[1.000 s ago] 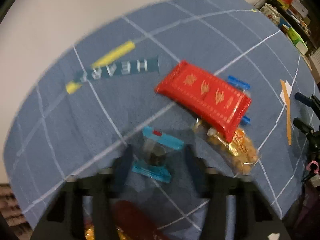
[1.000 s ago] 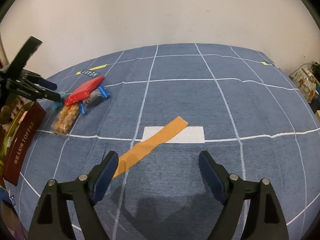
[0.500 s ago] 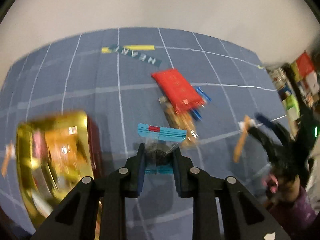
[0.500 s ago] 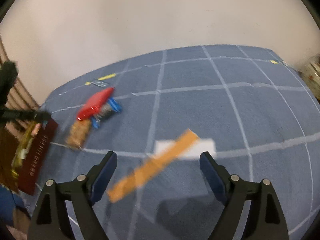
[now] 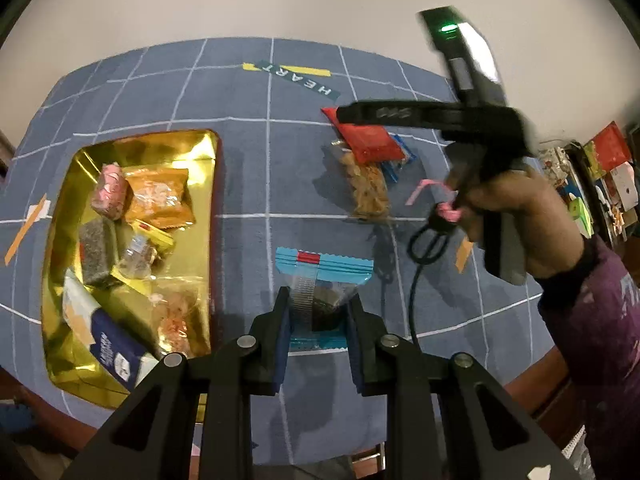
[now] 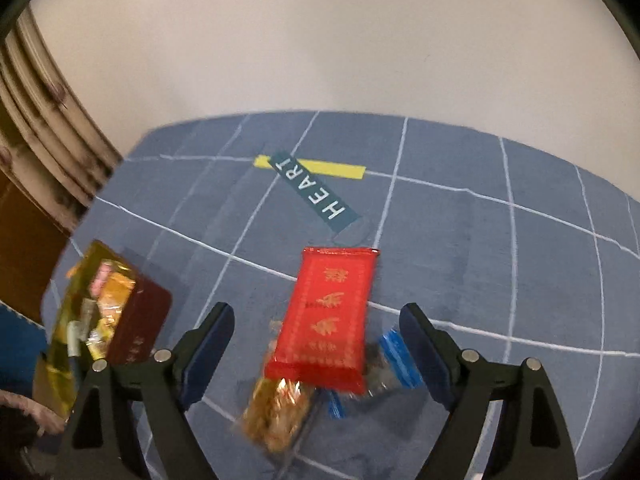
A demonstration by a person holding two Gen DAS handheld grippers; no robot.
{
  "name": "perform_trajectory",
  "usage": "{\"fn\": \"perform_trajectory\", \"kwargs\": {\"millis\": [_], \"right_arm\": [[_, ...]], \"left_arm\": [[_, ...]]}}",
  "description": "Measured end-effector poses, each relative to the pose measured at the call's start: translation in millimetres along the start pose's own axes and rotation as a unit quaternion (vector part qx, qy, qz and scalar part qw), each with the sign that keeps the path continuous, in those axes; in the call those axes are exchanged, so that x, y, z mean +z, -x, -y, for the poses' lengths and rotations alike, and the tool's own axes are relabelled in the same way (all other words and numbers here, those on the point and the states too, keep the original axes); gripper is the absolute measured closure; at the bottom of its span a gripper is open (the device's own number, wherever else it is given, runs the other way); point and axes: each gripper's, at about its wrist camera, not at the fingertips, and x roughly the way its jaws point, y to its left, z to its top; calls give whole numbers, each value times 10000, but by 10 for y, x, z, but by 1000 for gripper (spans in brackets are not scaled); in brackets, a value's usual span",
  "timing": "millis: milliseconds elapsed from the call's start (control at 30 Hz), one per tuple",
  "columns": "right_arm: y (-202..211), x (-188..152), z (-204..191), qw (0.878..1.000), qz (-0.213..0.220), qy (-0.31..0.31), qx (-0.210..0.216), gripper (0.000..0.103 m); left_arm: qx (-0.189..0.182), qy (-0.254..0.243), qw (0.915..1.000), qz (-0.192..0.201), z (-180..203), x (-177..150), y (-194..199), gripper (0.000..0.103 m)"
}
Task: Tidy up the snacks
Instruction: 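Grasp the red wrapped packet with the right tool while the left tool holds the clipped bag, then carry the blue-clipped bag over the tin with the left tool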
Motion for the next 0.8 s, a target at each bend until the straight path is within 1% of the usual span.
{"fn": "perform_trajectory", "kwargs": {"millis": [67, 167, 200, 233, 267, 300, 367, 433, 467, 533, 633, 800], "right_arm": [[-156, 19, -36, 9995, -164, 30, -270, 16], [-357, 21, -43, 9978, -507, -37, -419, 17], [-404, 14, -48, 9977, -532, -53, -420, 29], [-438, 9, -49, 9973, -571, -65, -459, 46], [-442, 10, -46, 9972, -530, -62, -519, 59], [-453, 12, -24, 9974, -589, -116, -398, 59], [-394, 12, 6, 9985, -504, -121, -161, 59], [-145, 16, 0, 9995, -63, -42, 297, 59], [9, -6, -13, 9991, 159, 13, 401, 59], [340, -92, -40, 9979, 516, 77, 395, 59], [736, -380, -103, 9949, 873, 75, 508, 59], [1086, -997, -150, 9921, 1036, -236, 665, 59]], "left_arm": [[38, -8, 10000, 59, -24, -16, 39, 81], [21, -22, 10000, 70, -52, -43, 58, 81], [20, -3, 10000, 60, -65, -52, 61, 81], [-30, 24, 10000, 35, -81, -67, 71, 81], [-61, 46, 10000, 20, -92, -67, 70, 81], [-68, 59, 10000, 17, -100, -63, 71, 81], [-40, 28, 9999, 97, -99, -58, 114, 81], [-10, 12, 9997, 226, -105, -62, 191, 81], [7, 20, 9997, 261, -108, -72, 224, 81], [-11, 90, 9993, 354, -121, -104, 304, 81], [53, 102, 9989, 453, -124, -183, 412, 81], [149, 153, 9981, 575, -149, -338, 549, 81]]}}
